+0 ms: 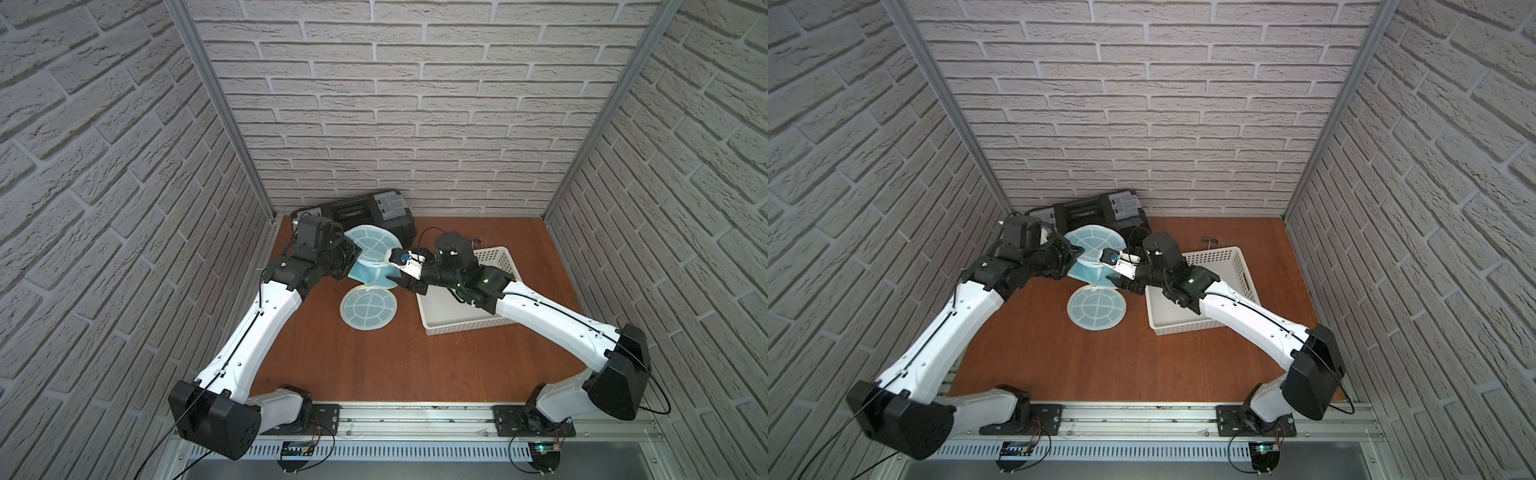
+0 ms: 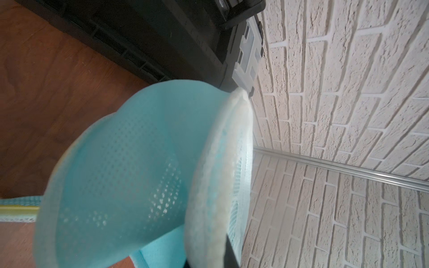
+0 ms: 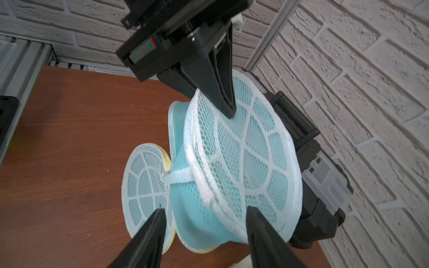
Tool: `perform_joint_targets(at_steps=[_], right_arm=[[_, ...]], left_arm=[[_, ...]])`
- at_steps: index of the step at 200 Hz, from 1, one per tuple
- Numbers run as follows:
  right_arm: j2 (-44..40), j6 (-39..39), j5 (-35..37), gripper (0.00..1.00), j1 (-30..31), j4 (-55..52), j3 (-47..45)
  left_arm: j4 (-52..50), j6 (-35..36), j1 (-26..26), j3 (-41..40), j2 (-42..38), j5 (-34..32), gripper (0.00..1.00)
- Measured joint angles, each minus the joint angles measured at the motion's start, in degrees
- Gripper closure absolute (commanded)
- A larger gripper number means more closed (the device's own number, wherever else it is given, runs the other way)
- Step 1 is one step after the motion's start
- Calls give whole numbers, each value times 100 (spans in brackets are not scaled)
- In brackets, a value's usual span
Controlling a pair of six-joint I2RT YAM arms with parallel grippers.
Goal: Turn the laundry bag inside out
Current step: Place the laundry bag at the center of the board.
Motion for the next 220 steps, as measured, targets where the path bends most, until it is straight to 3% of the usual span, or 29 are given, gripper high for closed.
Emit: perform_joint_targets(at_steps=[43, 114, 121, 139, 147, 183, 203, 220], right_arm=[[457, -599, 293, 54, 229, -44, 520], [903, -1342, 859, 97, 424, -264, 833], [903, -1390, 955, 97, 457, -254, 831], [883, -1384, 1165, 97, 494, -92, 732], [850, -1335, 1228, 97, 496, -35, 636], [632, -688, 1458, 97, 369, -195, 365], [442, -101, 1451, 97, 190, -446, 398], [306, 498, 1340, 97, -4, -800, 616]], left_arm=[[-44, -4, -61, 0, 2, 0, 100], [-144, -35, -76, 0, 0, -170, 100], [-160, -15, -76, 0, 0, -192, 81], [-76, 188, -74, -33, -59, -404, 19], [28, 350, -70, -103, -155, -566, 3], [911, 1620, -63, -835, -1220, -1836, 2], [1836, 2863, -31, -1478, -2009, -2282, 3], [2568, 4022, -31, -1971, -2527, -2260, 3]])
